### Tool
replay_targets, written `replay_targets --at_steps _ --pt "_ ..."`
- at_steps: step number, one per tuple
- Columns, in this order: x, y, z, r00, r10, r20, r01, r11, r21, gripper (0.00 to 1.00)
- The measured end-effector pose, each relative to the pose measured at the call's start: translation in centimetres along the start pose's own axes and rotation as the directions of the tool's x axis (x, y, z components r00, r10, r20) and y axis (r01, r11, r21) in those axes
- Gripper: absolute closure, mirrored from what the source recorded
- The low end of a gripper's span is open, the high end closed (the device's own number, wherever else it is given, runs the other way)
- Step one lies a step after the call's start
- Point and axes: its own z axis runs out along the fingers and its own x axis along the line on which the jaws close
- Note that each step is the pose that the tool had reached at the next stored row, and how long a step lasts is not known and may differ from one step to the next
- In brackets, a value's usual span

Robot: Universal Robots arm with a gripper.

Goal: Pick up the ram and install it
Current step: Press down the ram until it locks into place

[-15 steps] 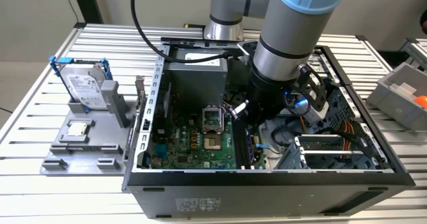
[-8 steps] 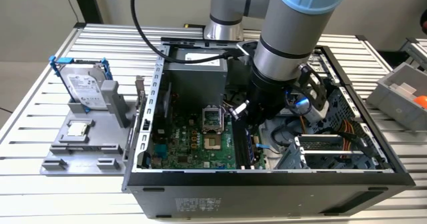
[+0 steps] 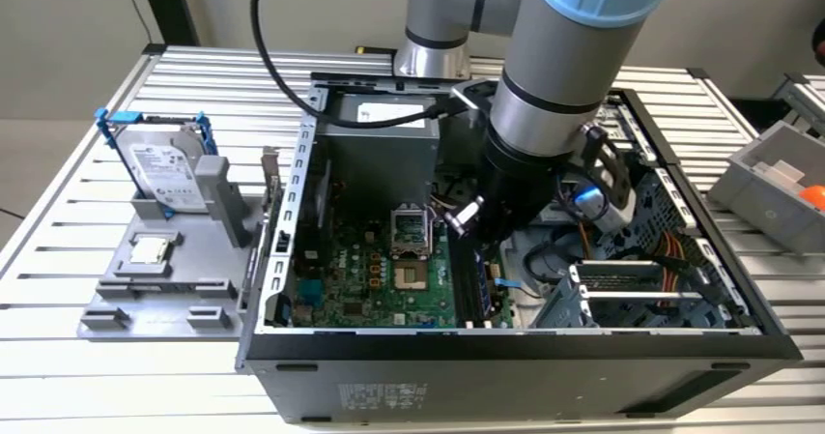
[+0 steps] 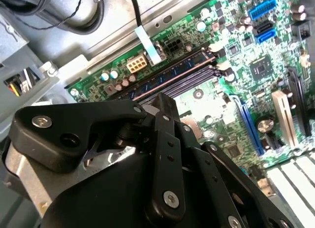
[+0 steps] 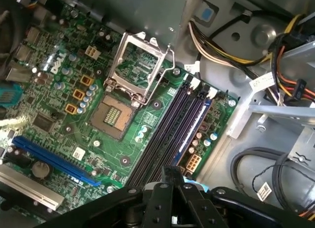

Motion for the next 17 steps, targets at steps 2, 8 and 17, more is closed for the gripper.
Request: replay_targets --at_steps 2,8,17 --pt "0.00 0.00 0.00 0.9997 -0.023 -0.0002 0.023 0.9997 0.0002 1.00" --pt "-0.01 0.00 0.00 0.9978 -0.067 -0.0022 0.067 0.9978 -0.0002 1.00" --pt "-0.10 -0.05 0.00 0.9953 -0.097 -0.0030 0.097 0.9953 -0.0002 1.00"
